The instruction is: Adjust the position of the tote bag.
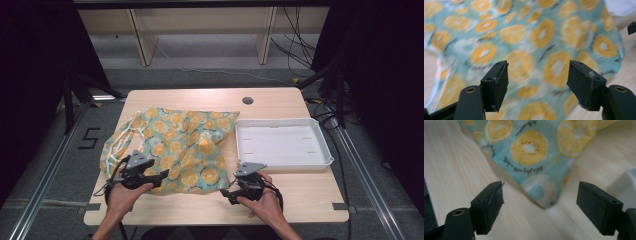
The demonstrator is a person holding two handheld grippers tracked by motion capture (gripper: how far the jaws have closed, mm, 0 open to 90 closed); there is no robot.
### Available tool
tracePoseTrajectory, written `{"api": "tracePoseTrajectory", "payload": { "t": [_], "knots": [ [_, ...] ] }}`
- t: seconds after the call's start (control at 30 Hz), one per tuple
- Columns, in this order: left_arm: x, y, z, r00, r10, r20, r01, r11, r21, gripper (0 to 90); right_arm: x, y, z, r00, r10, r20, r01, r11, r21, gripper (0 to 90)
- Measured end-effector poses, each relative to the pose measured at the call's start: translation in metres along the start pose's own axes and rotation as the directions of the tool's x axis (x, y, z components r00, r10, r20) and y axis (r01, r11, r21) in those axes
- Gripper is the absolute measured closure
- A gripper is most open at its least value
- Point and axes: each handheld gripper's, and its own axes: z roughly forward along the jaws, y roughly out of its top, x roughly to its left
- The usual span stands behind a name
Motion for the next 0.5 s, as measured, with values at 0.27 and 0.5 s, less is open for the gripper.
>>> {"api": "tracePoseTrajectory", "payload": {
  "t": [0.27,0.5],
  "knots": [
    [0.017,-0.020,-0.012,0.9984,-0.028,-0.049,0.030,0.9992,0.027,26.3,0.006,0.012,0.030,0.9977,-0.044,0.050,0.041,0.996,0.074,59.0],
    [0.033,-0.030,-0.015,0.9943,-0.049,-0.094,0.057,0.9956,0.075,20.9,-0.004,0.023,0.021,0.9707,-0.216,0.105,0.207,0.974,0.090,90.0]
  ]
}}
